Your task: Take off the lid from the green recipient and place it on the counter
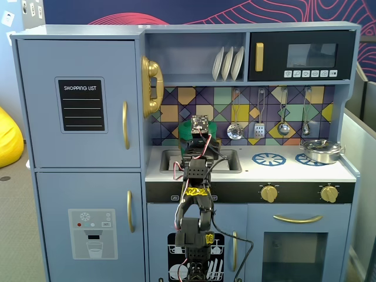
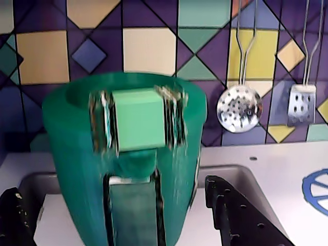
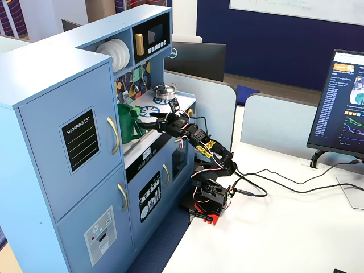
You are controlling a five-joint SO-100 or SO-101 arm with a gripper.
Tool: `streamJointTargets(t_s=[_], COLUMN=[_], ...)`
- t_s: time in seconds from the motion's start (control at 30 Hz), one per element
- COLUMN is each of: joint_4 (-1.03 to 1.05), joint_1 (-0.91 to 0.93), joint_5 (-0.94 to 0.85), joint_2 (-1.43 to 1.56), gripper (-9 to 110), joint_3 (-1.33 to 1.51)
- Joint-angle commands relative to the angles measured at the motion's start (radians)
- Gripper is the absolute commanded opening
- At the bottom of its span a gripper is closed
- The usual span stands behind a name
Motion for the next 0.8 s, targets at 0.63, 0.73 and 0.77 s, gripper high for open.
streamJointTargets(t_s=[0.63,0.73,0.77], joint_4=[-0.066,-0.071,-0.071], joint_1=[0.015,0.015,0.015], joint_5=[-0.018,-0.009,-0.009], joint_2=[-0.291,-0.325,-0.336], gripper=[38,38,38], joint_3=[-0.337,-0.368,-0.380])
